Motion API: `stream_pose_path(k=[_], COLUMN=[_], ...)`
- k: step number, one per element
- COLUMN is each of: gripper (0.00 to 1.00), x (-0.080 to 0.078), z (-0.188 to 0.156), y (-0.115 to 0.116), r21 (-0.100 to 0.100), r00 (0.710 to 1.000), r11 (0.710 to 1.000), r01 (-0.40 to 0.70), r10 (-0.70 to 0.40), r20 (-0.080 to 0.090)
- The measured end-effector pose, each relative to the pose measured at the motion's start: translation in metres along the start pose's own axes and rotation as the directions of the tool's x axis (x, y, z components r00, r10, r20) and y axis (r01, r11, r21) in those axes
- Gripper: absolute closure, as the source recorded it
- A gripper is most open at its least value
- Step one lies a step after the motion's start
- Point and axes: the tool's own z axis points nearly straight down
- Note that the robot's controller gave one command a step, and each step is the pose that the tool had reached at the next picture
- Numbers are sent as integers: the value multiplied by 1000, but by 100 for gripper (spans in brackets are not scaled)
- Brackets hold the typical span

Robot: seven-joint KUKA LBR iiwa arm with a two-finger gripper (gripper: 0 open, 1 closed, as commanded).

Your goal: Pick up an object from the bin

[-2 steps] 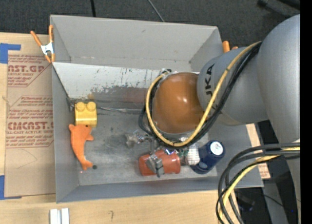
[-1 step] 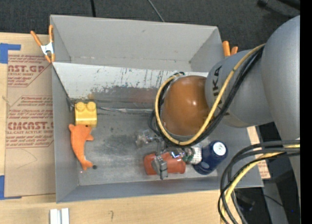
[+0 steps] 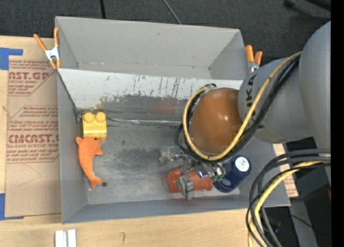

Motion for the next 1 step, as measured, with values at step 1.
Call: stream_pose_path(k=[1], gripper=[0], x=[3], z=[3], y=[-21], r21=[-1], r00=[999], r11=[999], r01=[-44], r10=[44], r20=[-2])
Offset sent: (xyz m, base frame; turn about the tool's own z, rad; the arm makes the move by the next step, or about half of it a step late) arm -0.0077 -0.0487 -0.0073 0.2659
